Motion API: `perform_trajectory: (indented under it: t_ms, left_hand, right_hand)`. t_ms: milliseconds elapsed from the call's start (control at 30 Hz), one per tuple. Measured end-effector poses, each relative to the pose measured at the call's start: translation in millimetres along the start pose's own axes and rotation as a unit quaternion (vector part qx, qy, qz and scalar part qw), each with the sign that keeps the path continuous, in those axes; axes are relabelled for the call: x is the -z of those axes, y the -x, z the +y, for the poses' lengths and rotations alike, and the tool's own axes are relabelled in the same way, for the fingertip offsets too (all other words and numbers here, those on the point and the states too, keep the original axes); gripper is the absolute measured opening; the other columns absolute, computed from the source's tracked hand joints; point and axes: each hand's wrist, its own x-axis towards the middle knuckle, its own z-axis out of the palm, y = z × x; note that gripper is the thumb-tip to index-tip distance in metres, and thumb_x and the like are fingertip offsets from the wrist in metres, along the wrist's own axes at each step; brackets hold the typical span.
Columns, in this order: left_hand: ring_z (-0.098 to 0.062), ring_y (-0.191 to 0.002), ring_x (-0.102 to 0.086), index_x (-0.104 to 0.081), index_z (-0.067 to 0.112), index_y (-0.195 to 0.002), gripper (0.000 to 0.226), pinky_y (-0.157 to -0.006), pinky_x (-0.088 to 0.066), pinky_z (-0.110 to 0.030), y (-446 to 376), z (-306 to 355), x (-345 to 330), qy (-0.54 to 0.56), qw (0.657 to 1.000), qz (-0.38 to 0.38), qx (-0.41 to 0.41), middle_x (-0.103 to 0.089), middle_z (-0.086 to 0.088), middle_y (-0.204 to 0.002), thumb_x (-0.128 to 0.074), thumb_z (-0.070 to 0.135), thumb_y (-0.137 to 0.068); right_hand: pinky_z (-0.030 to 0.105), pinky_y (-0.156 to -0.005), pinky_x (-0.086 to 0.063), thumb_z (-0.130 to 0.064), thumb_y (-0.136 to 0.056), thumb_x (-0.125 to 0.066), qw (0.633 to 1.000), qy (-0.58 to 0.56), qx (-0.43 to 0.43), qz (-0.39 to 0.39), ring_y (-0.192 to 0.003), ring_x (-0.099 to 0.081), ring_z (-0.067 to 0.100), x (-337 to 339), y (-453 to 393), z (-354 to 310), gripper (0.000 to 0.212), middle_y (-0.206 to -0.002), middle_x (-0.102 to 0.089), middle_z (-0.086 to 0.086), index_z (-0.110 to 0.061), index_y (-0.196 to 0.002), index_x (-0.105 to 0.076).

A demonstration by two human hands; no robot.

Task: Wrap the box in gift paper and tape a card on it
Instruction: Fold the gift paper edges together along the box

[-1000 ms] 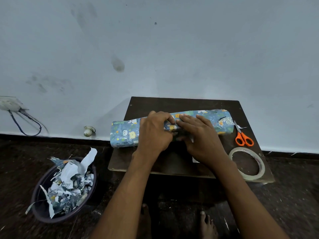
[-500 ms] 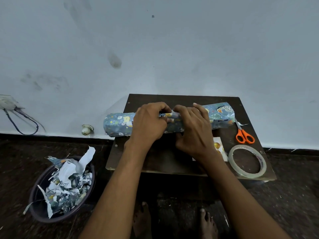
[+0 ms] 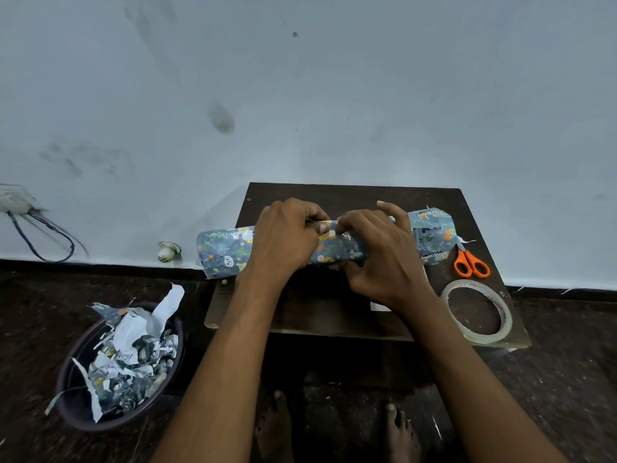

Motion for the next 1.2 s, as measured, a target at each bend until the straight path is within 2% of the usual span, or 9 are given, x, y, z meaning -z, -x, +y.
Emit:
perform_trajectory:
  t_ms: [233, 333, 500, 567, 733, 800, 867, 1000, 1200]
  left_hand:
    - [-0.003, -0.084, -0.058, -0.08, 0.025, -0.093, 0.018, -0.096, -0.045, -0.034, 10, 0, -3, -0.001, 0.994, 0.097, -0.046, -0.077, 0.01, -0.092, -0.076, 0.01, -0.083]
    - [-0.01, -0.09, -0.068, -0.08, 0.02, -0.095, 0.022, -0.089, -0.055, -0.039, 10, -7, -6, 0.029, 0.995, 0.081, -0.051, -0.077, 0.006, -0.096, -0.073, 0.004, -0.082]
    - [-0.003, -0.094, -0.063, -0.081, 0.016, -0.099, 0.025, -0.082, -0.042, -0.002, 9, -13, -15, 0.055, 0.993, 0.102, -0.037, -0.077, 0.004, -0.098, -0.069, -0.002, -0.086]
    - [0.003, -0.096, -0.058, -0.081, 0.014, -0.1, 0.024, -0.081, -0.037, 0.003, 8, -13, -18, 0.066, 0.992, 0.108, -0.028, -0.076, 0.004, -0.099, -0.067, -0.002, -0.088]
    - [0.0, -0.095, -0.064, -0.081, 0.016, -0.103, 0.025, -0.087, -0.048, -0.01, 4, -13, -21, 0.061, 0.992, 0.108, -0.033, -0.078, 0.004, -0.101, -0.065, 0.001, -0.091]
    - [0.005, -0.094, -0.062, -0.08, 0.014, -0.106, 0.028, -0.084, -0.043, -0.002, 6, -12, -20, 0.06, 0.991, 0.106, -0.051, -0.078, 0.003, -0.101, -0.061, -0.001, -0.093]
    - [0.001, -0.096, -0.064, -0.078, 0.014, -0.111, 0.028, -0.089, -0.046, -0.009, 7, -14, -20, 0.043, 0.992, 0.098, -0.065, -0.077, 0.002, -0.105, -0.057, 0.003, -0.096]
    - [-0.018, -0.119, -0.064, -0.073, 0.015, -0.12, 0.032, -0.112, -0.04, -0.043, 5, -27, -23, -0.028, 0.995, 0.08, -0.052, -0.074, 0.0, -0.119, -0.049, 0.014, -0.099]
    - [-0.015, -0.136, -0.05, -0.068, 0.016, -0.127, 0.032, -0.121, -0.019, -0.036, 7, -32, -18, -0.051, 0.996, 0.074, -0.009, -0.067, -0.001, -0.132, -0.047, 0.01, -0.103]
  right_hand:
    - [0.043, -0.117, -0.028, -0.032, -0.062, -0.075, 1.0, -0.001, -0.018, -0.004, -0.105, -0.066, 0.017, -3, -3, 4, 0.047, -0.115, -0.073, -0.007, -0.02, -0.107, -0.069]
    - [0.042, -0.119, -0.025, -0.031, -0.061, -0.08, 1.0, -0.002, -0.022, -0.011, -0.107, -0.066, 0.016, -3, -5, 9, 0.044, -0.117, -0.073, -0.009, -0.023, -0.104, -0.071]
    - [0.045, -0.118, -0.025, -0.035, -0.067, -0.077, 0.998, 0.03, -0.043, -0.016, -0.118, -0.063, 0.021, -10, -5, 7, 0.035, -0.127, -0.071, -0.001, -0.023, -0.1, -0.075]
    - [0.046, -0.118, -0.027, -0.033, -0.071, -0.073, 0.997, 0.056, -0.05, -0.013, -0.127, -0.059, 0.027, -12, -4, 2, 0.037, -0.137, -0.066, 0.006, -0.021, -0.106, -0.077]
    - [0.047, -0.122, -0.029, -0.016, -0.077, -0.053, 0.991, 0.099, -0.063, -0.059, -0.148, -0.04, 0.029, -28, 4, -23, 0.066, -0.157, -0.045, 0.015, -0.004, -0.141, -0.057]
    - [0.045, -0.123, -0.027, -0.02, -0.077, -0.037, 0.99, 0.098, -0.069, -0.078, -0.151, -0.034, 0.028, -36, 6, -30, 0.075, -0.16, -0.04, 0.015, -0.002, -0.149, -0.048]
    - [0.045, -0.124, -0.026, -0.026, -0.078, -0.03, 0.989, 0.097, -0.075, -0.086, -0.152, -0.032, 0.027, -40, 6, -32, 0.078, -0.161, -0.039, 0.014, -0.003, -0.151, -0.045]
    - [0.041, -0.126, -0.022, -0.024, -0.08, -0.034, 0.99, 0.085, -0.071, -0.085, -0.153, -0.031, 0.023, -36, 6, -26, 0.075, -0.162, -0.038, 0.011, -0.006, -0.152, -0.045]
    - [0.043, -0.125, -0.022, -0.022, -0.087, -0.051, 0.989, 0.094, -0.093, -0.062, -0.152, -0.031, 0.021, -28, 10, -10, 0.066, -0.162, -0.039, 0.009, -0.008, -0.152, -0.045]
